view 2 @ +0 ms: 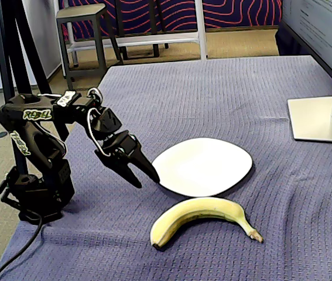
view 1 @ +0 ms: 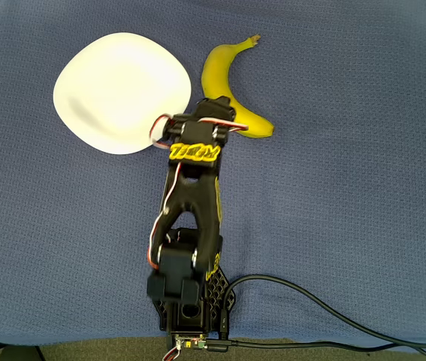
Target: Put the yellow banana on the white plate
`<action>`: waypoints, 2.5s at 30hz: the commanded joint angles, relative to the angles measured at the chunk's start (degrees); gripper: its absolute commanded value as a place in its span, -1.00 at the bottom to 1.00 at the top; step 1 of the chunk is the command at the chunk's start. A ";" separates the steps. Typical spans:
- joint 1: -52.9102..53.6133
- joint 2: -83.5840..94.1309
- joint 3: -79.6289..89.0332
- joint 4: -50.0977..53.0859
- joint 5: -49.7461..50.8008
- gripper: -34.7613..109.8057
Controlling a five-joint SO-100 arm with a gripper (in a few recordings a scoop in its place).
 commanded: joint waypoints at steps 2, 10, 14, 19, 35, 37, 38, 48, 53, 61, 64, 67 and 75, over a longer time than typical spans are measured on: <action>3.60 -10.55 -11.60 0.35 2.20 -0.24; 6.77 -23.73 -24.35 3.96 5.89 -0.19; 6.94 -26.37 -26.63 4.48 8.70 -0.15; 7.12 -30.59 -29.62 7.73 12.30 -0.13; 7.82 -45.18 -46.32 17.84 19.95 -0.09; 7.73 -47.11 -49.04 18.37 20.04 -0.09; 7.65 -47.81 -50.19 18.63 20.30 -0.09; 3.52 -50.80 -53.26 23.82 26.19 -0.09; 1.14 -50.10 -50.98 26.81 29.62 -0.08; 2.20 -53.88 -51.24 26.89 30.23 -0.08; 3.87 -55.99 -52.56 26.10 28.83 -0.08; 5.01 -57.30 -52.56 23.64 26.19 -0.08; 4.92 -56.69 -52.65 20.39 23.47 -0.13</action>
